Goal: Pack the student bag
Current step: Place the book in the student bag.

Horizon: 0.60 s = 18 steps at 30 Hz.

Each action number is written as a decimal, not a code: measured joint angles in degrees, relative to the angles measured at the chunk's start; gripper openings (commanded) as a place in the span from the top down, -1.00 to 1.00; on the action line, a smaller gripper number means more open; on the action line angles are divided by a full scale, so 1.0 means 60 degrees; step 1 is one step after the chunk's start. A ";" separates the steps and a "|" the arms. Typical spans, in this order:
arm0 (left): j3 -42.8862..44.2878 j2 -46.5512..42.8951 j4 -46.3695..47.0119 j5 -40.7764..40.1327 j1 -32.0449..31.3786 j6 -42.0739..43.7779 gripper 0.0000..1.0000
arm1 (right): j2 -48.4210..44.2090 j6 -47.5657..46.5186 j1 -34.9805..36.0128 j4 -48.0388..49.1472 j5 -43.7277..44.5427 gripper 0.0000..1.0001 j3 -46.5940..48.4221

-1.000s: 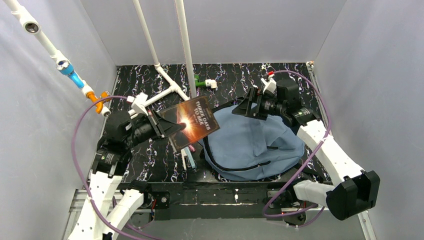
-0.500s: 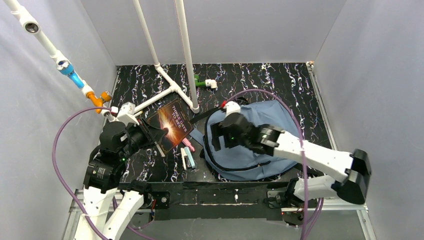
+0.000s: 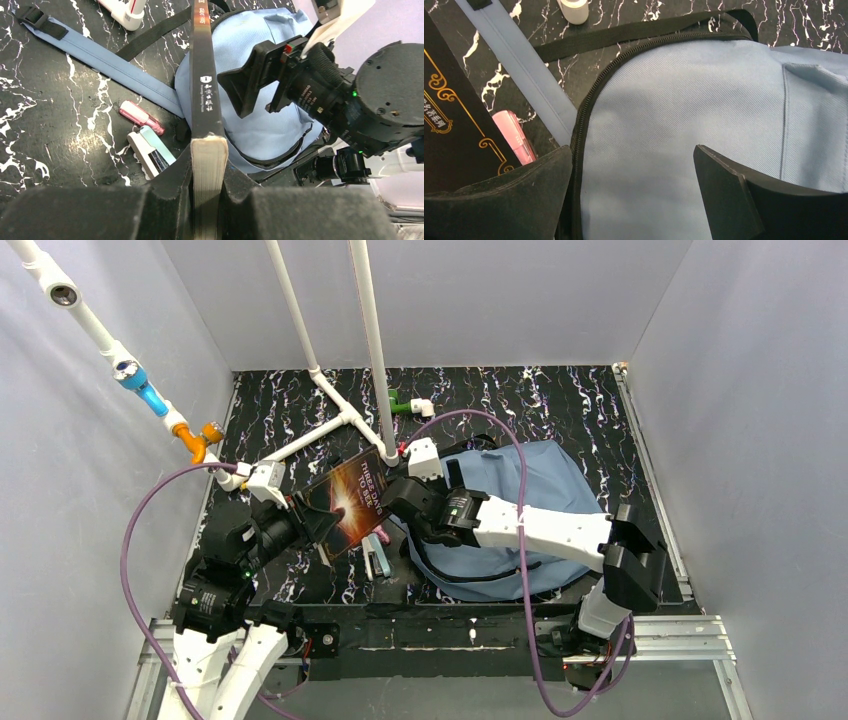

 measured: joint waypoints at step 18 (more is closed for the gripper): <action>-0.0033 -0.0047 -0.0109 -0.0736 0.0004 0.0350 1.00 | 0.1807 -0.0095 0.0004 0.0648 0.0736 -0.47 0.0350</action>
